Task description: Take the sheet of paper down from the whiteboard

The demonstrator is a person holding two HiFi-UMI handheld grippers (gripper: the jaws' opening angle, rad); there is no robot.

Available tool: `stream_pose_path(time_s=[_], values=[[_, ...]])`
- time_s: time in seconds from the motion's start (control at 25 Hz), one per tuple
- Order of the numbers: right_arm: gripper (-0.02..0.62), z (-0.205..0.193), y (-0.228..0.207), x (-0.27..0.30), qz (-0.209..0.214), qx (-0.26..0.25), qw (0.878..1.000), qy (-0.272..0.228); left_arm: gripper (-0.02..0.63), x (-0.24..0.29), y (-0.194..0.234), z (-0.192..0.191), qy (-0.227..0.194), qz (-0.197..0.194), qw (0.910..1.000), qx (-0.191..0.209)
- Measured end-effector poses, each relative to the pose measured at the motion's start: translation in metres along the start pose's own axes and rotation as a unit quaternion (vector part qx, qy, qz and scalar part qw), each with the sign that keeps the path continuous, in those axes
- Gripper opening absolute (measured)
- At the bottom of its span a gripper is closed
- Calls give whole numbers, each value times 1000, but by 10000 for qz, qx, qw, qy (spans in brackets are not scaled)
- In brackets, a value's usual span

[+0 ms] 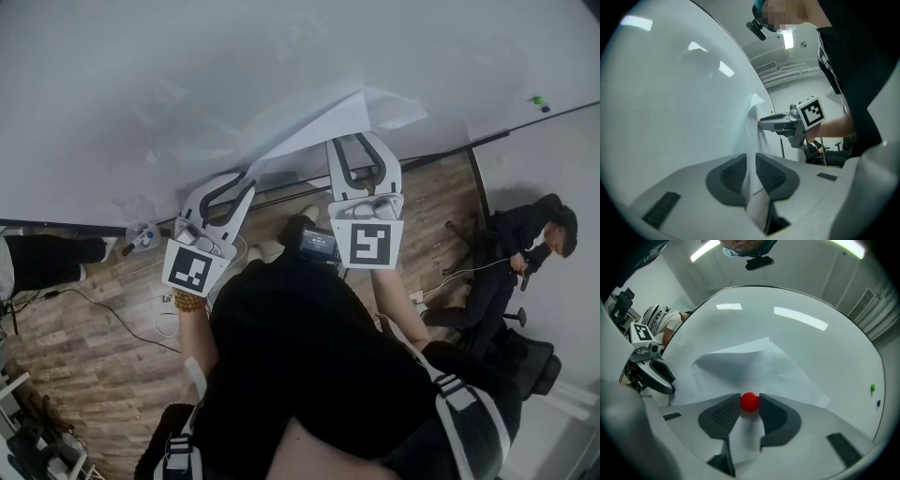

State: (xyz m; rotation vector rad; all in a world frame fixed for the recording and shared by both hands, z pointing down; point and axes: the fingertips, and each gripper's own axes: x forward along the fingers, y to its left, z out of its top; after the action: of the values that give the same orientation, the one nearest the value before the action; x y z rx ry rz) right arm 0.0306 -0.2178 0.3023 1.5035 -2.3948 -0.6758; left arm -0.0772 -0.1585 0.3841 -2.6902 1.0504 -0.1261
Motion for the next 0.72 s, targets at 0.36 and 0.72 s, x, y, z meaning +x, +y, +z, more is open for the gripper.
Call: stream_pose_path(time_s=[0.36,0.72], values=[[121,0,1,0,3,-24,10000,17,51,10,-11,1,-302,-98,9966,-756],[121,-1,1,2,45,-35,10000,49,17,23,-9,12,-471,122,9938,-1003]])
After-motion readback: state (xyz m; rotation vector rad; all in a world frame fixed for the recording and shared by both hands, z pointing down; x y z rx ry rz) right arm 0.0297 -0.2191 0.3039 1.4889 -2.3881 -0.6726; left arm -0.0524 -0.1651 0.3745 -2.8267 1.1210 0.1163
